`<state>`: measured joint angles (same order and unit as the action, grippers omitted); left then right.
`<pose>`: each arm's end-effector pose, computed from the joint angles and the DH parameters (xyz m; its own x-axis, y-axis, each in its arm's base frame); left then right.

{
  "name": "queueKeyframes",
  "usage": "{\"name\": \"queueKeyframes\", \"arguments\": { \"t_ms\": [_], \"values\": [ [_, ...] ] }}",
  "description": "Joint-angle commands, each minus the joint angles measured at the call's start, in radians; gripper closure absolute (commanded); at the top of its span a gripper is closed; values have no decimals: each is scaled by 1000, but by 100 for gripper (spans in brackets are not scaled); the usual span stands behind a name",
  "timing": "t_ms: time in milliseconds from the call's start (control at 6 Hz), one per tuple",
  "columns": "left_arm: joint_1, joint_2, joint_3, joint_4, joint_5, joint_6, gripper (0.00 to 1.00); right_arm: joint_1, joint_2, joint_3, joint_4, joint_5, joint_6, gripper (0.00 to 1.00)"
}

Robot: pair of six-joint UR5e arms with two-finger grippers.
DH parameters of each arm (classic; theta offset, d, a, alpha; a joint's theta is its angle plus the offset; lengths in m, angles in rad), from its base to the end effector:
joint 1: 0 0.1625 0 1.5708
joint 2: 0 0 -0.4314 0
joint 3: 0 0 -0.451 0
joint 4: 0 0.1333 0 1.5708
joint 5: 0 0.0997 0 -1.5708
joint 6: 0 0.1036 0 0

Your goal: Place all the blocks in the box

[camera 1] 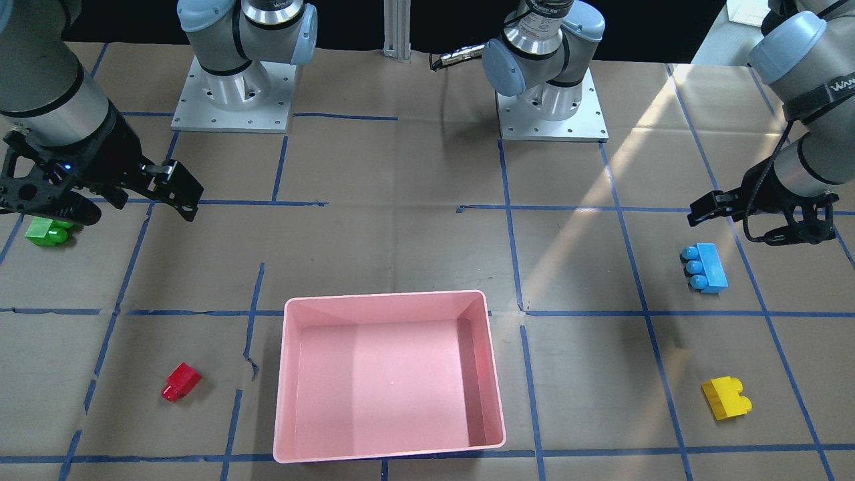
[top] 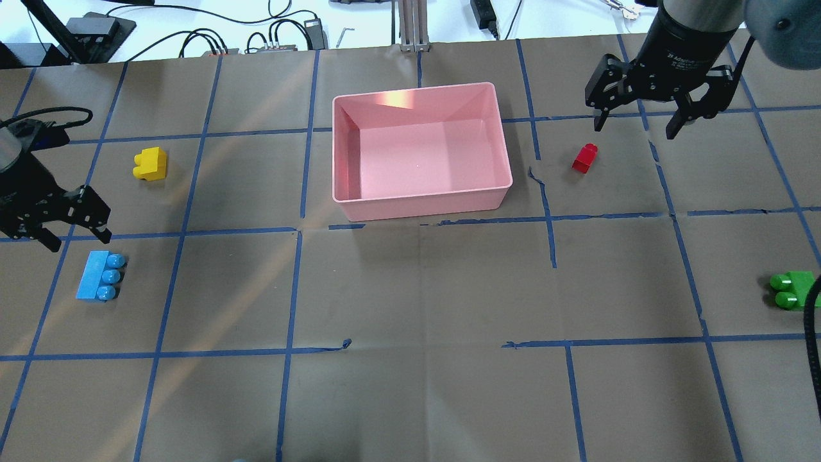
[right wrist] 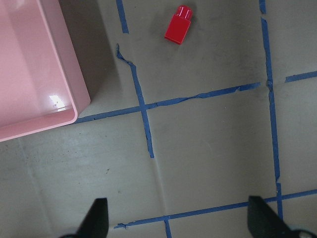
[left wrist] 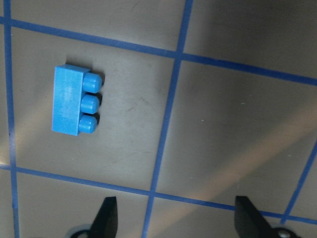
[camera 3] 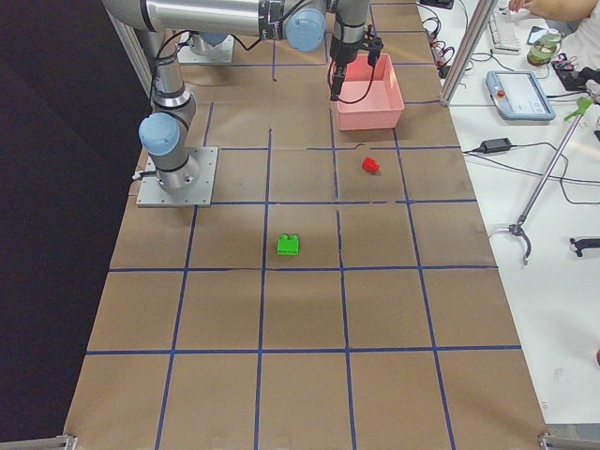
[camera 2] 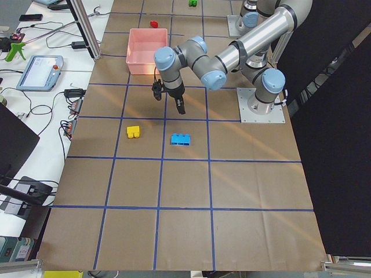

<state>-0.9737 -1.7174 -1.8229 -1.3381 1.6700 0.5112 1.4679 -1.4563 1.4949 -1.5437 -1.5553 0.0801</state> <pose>0.2131 -0.5322 0.2960 -0.9970 -0.0771 -0.0043 -0.0765 0.9784 0.1919 0.0733 -0.6034 0.4638 -0.9831 0.1828 -0.0102 0.1817 0.9811 0.0667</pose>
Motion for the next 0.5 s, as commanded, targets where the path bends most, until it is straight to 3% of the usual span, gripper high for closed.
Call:
{"name": "queueKeyframes", "arguments": {
  "t_ms": [0,167,333],
  "values": [
    [102,-94,-119,301,-10,238,13,-64,1,8,-9,-12,-195,0],
    [110,-120,-110,310,-72,272,12,-206,1,15,3,-17,-304,0],
    [113,-137,-108,315,-75,306,4,-339,-1,45,-7,-17,-501,1]
  ]
}}
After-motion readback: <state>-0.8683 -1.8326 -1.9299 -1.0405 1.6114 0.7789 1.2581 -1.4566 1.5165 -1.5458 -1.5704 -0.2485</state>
